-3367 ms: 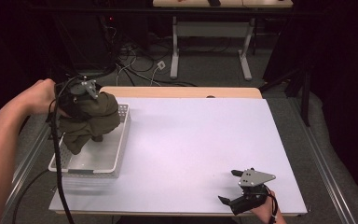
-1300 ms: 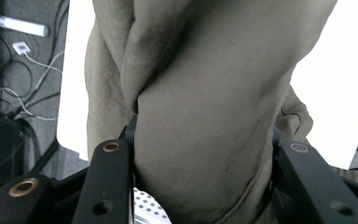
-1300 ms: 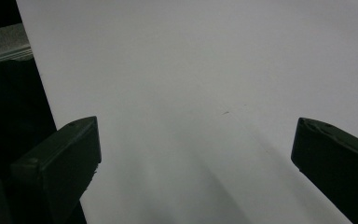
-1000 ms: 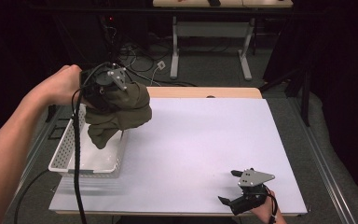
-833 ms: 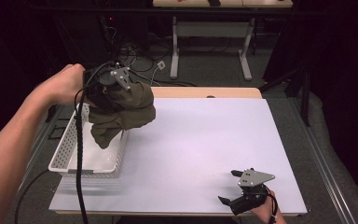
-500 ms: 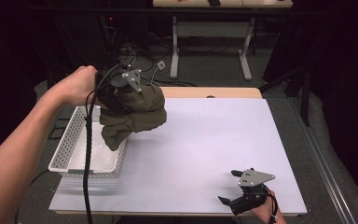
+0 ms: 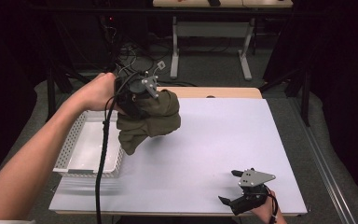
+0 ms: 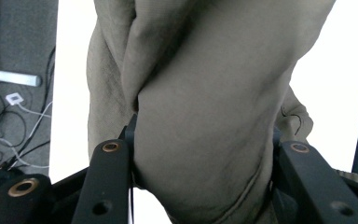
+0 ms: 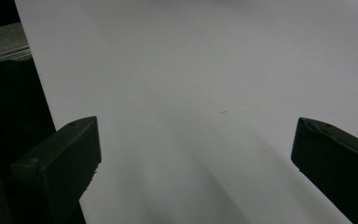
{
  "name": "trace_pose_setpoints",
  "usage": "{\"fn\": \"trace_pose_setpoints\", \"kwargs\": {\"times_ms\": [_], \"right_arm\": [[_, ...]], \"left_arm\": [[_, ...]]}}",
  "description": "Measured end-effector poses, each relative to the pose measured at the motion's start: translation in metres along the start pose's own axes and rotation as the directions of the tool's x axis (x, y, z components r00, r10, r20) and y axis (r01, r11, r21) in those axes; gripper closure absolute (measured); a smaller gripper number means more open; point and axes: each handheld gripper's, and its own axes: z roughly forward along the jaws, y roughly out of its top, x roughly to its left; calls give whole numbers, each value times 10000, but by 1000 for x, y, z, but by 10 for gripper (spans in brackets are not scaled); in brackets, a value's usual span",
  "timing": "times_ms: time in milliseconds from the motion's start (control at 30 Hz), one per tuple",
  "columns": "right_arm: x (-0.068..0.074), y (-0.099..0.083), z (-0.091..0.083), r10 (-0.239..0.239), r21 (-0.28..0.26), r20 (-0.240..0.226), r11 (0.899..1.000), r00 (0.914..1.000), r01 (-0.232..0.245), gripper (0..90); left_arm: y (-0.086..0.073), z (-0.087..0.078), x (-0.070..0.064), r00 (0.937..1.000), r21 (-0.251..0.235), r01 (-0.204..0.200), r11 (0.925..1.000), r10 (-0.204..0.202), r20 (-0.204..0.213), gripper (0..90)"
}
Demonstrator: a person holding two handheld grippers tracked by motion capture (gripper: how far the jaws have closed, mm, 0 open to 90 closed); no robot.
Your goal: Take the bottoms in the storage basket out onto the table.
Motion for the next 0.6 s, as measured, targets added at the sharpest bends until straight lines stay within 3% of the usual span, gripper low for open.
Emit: {"fn": "trace_pose_setpoints", "kwargs": {"times_ms": [367,600], "right_arm": [[0,0,0,42,6,10,10000,10000,-42,9],[0,0,0,6,-11,-21,10000,10000,-6,9]], "left_arm": [[16,33,-5,9993,-5,175,9998,-174,331,551],[27,52,-10,9975,-203,496,9986,-485,521,550]]}}
